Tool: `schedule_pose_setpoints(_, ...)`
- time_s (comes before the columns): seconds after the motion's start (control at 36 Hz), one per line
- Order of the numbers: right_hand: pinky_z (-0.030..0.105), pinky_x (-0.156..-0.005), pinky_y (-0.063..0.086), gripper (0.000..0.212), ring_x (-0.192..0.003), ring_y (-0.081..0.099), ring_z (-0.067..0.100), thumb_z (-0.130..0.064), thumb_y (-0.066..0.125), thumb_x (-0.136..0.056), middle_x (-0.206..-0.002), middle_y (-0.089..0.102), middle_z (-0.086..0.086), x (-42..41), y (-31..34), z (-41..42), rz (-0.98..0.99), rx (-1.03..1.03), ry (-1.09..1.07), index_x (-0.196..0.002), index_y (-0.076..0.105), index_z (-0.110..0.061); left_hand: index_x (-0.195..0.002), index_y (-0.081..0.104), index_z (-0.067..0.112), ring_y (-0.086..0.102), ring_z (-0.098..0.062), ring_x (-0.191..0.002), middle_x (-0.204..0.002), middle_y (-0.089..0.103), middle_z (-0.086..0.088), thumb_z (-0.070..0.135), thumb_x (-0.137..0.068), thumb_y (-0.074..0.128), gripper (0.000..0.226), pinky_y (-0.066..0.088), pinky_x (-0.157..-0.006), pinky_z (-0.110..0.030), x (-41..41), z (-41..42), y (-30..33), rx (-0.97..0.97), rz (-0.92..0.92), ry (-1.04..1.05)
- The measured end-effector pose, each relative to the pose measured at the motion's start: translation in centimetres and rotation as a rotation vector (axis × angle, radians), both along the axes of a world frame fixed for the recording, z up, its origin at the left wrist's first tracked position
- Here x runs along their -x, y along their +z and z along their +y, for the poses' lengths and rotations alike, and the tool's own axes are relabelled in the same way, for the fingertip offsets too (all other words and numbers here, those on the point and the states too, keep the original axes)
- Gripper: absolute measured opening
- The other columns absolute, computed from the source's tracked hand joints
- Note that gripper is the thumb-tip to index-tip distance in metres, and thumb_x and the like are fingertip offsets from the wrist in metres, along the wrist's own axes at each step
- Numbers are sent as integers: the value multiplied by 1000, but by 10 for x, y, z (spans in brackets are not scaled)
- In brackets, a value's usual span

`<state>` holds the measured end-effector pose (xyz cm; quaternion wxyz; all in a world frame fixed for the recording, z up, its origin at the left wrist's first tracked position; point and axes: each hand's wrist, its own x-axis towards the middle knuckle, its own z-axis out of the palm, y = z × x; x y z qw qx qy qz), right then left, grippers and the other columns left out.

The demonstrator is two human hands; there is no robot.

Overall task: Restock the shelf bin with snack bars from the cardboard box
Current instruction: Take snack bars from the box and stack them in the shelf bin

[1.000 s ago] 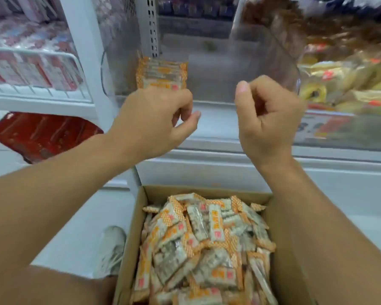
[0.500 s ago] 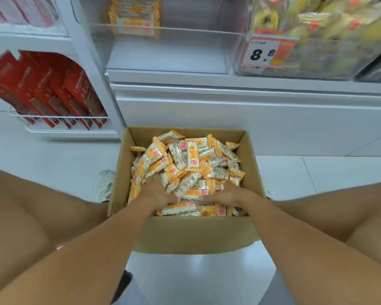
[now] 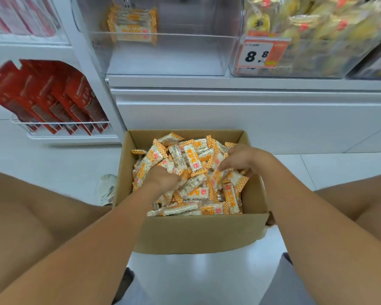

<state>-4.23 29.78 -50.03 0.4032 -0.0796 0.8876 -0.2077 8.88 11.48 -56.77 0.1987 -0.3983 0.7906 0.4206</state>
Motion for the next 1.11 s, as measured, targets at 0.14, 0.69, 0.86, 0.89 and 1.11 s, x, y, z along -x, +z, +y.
schedule_pose_setpoints(0.14, 33, -85, 47, 60, -104, 63, 27, -29, 86, -77, -113, 65, 7, 3, 4, -4, 79, 333, -201, -124, 63, 1, -120, 55, 13, 59, -25, -93, -117, 54, -5, 52, -94, 60, 47, 53, -73, -36, 1, -3, 21, -501, 105, 469)
schedule_pose_setpoints(0.69, 27, -90, 51, 45, -98, 62, 11, 13, 47, -83, -114, 66, 7, -37, 6, -40, -407, 781, -111, -123, 63, 1, -128, 61, 5, 73, -34, -94, -109, 74, -12, 48, -34, 98, 110, 61, -78, -52, 23, -6, 29, -562, 444, 530)
schedule_pose_setpoints(0.86, 38, -99, 52, 48, -113, 64, 25, -6, 68, -87, -130, 65, 9, 5, -39, -26, 330, 324, -225, -134, 61, -12, -158, 18, 9, 38, -35, -142, -158, 37, -12, 25, -60, 97, 126, 37, -112, -58, 13, -3, 29, -610, 462, 564)
schedule_pose_setpoints(0.89, 38, -102, 51, 51, -119, 61, 25, -6, 68, -87, -134, 62, 9, 7, -47, -21, 375, 212, -146, -137, 58, -13, -158, 13, 5, 31, -34, -146, -161, 31, -13, 21, -65, 94, 124, 31, -116, -57, 12, -3, 24, -613, 445, 567)
schedule_pose_setpoints(1.11, 40, -85, 55, 47, -106, 62, 29, -20, 83, -80, -124, 63, 9, -13, -115, -6, 325, 20, 49, -118, 56, -15, -145, 48, 9, 25, -28, -150, -162, 29, -6, 39, -78, 84, 82, 33, -114, -46, 10, -11, 4, -663, 322, 544)
